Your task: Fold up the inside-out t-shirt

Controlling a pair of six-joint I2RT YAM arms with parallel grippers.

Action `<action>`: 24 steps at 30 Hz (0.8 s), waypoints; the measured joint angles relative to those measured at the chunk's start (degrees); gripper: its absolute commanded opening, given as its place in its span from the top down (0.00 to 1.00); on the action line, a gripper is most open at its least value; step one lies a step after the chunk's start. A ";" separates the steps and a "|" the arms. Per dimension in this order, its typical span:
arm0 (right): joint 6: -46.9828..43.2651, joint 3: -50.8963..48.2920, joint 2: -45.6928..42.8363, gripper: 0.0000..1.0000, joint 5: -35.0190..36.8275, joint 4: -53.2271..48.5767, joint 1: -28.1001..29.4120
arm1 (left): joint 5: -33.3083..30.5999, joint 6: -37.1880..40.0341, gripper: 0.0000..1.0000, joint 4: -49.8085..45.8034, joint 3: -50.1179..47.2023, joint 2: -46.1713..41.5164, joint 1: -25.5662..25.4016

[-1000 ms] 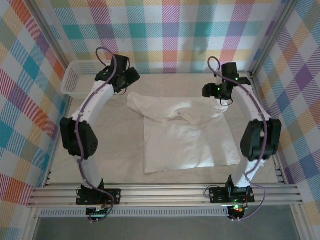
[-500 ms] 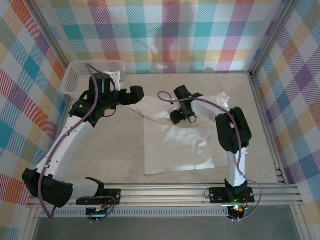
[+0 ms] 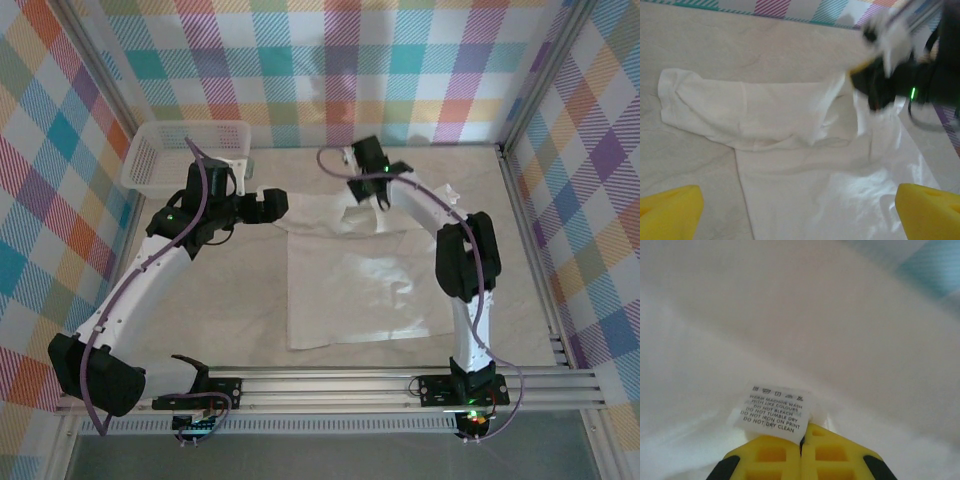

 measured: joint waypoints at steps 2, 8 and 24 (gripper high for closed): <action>0.13 15.02 7.10 0.64 1.97 0.85 -2.69 | 0.37 1.03 0.00 -0.15 0.00 0.13 0.00; 7.63 41.57 21.24 0.18 1.22 -6.51 -12.02 | 4.22 2.58 0.00 1.46 -1.57 2.43 0.00; 48.13 -50.84 -55.91 0.27 -23.76 -16.48 -10.97 | 11.34 8.44 0.00 7.06 -12.98 8.07 -21.46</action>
